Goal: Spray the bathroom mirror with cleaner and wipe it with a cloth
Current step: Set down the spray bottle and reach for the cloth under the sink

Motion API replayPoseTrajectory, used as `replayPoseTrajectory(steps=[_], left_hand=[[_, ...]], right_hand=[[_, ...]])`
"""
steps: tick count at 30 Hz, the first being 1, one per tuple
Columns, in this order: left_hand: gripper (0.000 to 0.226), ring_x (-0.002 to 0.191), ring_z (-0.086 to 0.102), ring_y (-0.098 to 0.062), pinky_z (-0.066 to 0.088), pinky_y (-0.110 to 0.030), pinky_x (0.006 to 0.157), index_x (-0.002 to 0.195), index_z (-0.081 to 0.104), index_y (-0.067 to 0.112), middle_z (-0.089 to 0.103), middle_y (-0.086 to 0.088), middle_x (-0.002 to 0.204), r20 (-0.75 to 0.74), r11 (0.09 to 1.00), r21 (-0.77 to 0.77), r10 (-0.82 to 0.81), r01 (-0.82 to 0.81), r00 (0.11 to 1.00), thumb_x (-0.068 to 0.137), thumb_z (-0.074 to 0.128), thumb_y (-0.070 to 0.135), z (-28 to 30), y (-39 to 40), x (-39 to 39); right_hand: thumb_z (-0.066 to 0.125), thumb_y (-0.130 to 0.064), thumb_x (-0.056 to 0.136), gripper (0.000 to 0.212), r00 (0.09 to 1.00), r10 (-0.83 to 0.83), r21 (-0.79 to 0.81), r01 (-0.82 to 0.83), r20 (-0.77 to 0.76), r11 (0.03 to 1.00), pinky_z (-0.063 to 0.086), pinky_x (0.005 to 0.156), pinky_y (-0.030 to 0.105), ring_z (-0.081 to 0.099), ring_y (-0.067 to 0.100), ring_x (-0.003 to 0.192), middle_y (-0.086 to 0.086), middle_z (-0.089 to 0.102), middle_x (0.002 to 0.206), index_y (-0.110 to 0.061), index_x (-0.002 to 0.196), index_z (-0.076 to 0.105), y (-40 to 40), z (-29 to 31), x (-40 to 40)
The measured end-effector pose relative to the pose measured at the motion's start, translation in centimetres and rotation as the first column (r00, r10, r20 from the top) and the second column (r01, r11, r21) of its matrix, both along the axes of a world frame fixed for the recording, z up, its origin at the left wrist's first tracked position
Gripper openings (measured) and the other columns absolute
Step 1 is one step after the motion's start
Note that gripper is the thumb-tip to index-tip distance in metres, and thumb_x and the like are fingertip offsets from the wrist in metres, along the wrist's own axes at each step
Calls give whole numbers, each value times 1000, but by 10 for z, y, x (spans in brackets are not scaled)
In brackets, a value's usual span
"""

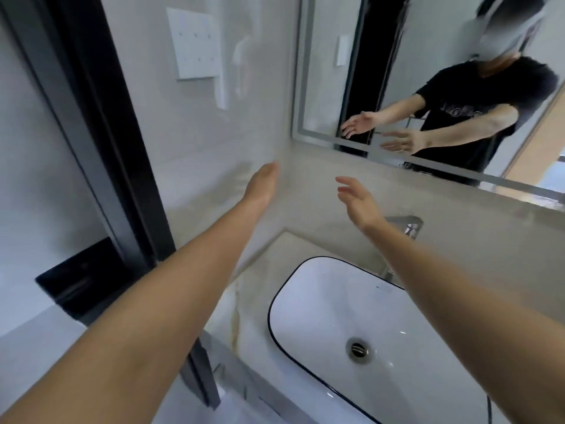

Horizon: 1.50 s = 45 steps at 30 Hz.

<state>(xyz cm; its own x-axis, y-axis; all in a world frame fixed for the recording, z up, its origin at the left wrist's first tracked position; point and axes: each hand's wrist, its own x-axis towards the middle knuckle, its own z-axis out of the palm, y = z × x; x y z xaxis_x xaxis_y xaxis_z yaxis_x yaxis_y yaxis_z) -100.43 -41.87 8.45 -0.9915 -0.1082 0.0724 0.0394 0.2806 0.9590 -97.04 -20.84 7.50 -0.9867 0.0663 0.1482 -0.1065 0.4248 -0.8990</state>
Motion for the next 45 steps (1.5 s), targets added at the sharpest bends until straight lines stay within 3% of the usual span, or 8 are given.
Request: replayPoseTrajectory(steps=[16, 18, 21, 23, 26, 30, 38, 45], left_hand=[[51, 140, 38, -18, 25, -25, 107, 150, 41, 19, 42, -1, 153, 93, 944, 40, 322, -327, 942, 106, 35, 44, -71, -99, 181], [41, 127, 47, -17, 34, -29, 108, 139, 51, 28, 53, 2, 136, 114, 943, 60, 320, -328, 941, 105, 36, 45, -84, -106, 196], [27, 103, 46, -11, 39, -22, 82, 117, 60, 35, 52, 18, 94, 138, 934, 59, 341, -351, 930, 105, 38, 44, -102, -113, 215], [31, 93, 45, -7, 35, -19, 73, 125, 58, 30, 44, 24, 85, 132, 935, 15, 350, -355, 927, 105, 38, 42, -112, -117, 228], [44, 108, 46, -5, 33, -22, 91, 143, 50, 21, 57, 16, 116, 125, 941, -22, 339, -339, 933, 105, 38, 41, -137, -126, 242], [49, 136, 42, -15, 29, -23, 100, 149, 43, 22, 44, 2, 153, 156, 939, -74, 343, -335, 926, 105, 37, 42, -179, -137, 266], [45, 131, 51, -23, 43, -40, 110, 144, 48, 27, 48, 1, 148, 192, 906, -84, 423, -414, 886, 102, 42, 44, -316, -154, 286], [39, 124, 52, -21, 39, -27, 91, 138, 52, 22, 51, -4, 142, 142, 889, -174, 448, -423, 883, 103, 44, 37, -498, -153, 263]], right_hand=[[49, -16, 98, 39, 897, 428, -77, -421, 113, 904, 35, 91, 25, 55, 16, 116, 4, 60, 129, -30, 132, 57, -120, -76, 108], [49, -16, 98, 39, 889, 440, -64, -436, 127, 898, 36, 92, 25, 55, 17, 117, 5, 59, 131, -30, 134, 56, -129, -86, 123], [47, -17, 101, 39, 883, 443, -34, -444, 156, 896, 37, 92, 26, 54, 18, 120, 4, 57, 135, -30, 137, 53, -143, -102, 147], [45, -19, 101, 38, 887, 428, -17, -432, 174, 902, 38, 93, 27, 53, 18, 119, 3, 56, 137, -30, 138, 52, -151, -115, 164], [44, -20, 103, 38, 881, 422, 3, -432, 213, 902, 39, 96, 28, 51, 15, 118, 1, 54, 140, -31, 138, 50, -163, -142, 192], [44, -19, 101, 40, 861, 443, 8, -460, 251, 888, 39, 100, 30, 51, 18, 127, 1, 55, 138, -29, 139, 50, -178, -181, 225], [45, -19, 101, 40, 839, 458, 115, -507, 294, 854, 35, 96, 20, 54, 17, 125, -3, 55, 140, -24, 140, 50, -197, -309, 262], [47, -21, 101, 47, 865, 422, 350, -497, 272, 794, 33, 108, 27, 41, 21, 140, 0, 47, 151, -18, 148, 42, -196, -491, 251]])
